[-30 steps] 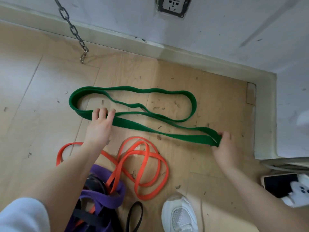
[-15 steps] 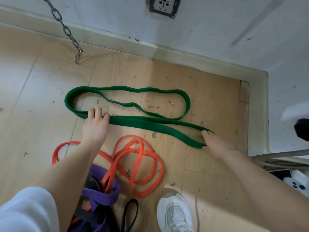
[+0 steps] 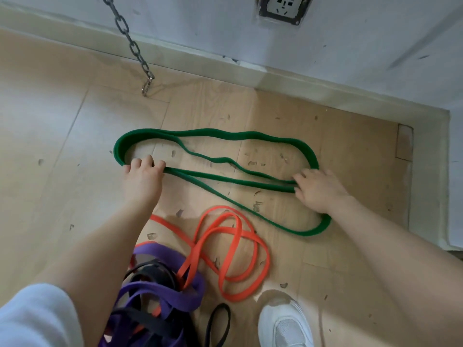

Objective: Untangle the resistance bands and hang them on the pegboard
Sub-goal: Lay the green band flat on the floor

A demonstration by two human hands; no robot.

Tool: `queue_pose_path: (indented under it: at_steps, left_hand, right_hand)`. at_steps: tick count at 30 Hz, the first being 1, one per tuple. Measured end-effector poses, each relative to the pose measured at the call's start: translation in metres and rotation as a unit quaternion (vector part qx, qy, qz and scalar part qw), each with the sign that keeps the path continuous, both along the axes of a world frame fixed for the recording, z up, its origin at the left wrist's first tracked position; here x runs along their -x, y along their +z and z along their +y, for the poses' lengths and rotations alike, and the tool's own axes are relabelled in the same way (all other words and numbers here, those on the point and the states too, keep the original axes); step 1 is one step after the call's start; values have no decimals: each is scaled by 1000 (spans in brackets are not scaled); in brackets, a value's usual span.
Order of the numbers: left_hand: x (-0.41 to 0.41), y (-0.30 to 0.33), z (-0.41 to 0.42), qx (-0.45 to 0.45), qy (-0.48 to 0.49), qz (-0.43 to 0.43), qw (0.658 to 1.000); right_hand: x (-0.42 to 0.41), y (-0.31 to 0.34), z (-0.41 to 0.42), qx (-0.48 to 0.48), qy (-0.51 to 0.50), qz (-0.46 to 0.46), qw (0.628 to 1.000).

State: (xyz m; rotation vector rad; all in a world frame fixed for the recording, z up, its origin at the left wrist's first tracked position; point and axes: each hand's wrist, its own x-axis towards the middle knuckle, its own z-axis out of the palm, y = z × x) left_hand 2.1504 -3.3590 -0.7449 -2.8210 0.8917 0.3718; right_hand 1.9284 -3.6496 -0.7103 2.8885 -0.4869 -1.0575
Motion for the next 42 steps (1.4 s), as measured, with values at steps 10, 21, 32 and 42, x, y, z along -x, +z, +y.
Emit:
queue_pose_path:
  at_steps: [10, 21, 32, 42]
  left_hand:
    - [-19, -4, 20, 78, 52, 1, 996]
    - [-60, 13, -9, -75, -197, 22, 977]
    - [-65, 8, -1, -55, -239, 45, 968]
    - [-51, 3, 6, -18, -139, 20, 990]
  right_hand:
    - [4, 16, 35, 48, -45, -36, 997]
    - [-102, -11, 64, 9, -15, -71, 997]
    - [-79, -19, 54, -14, -40, -55, 998]
    - [-64, -11, 68, -35, -15, -75, 996]
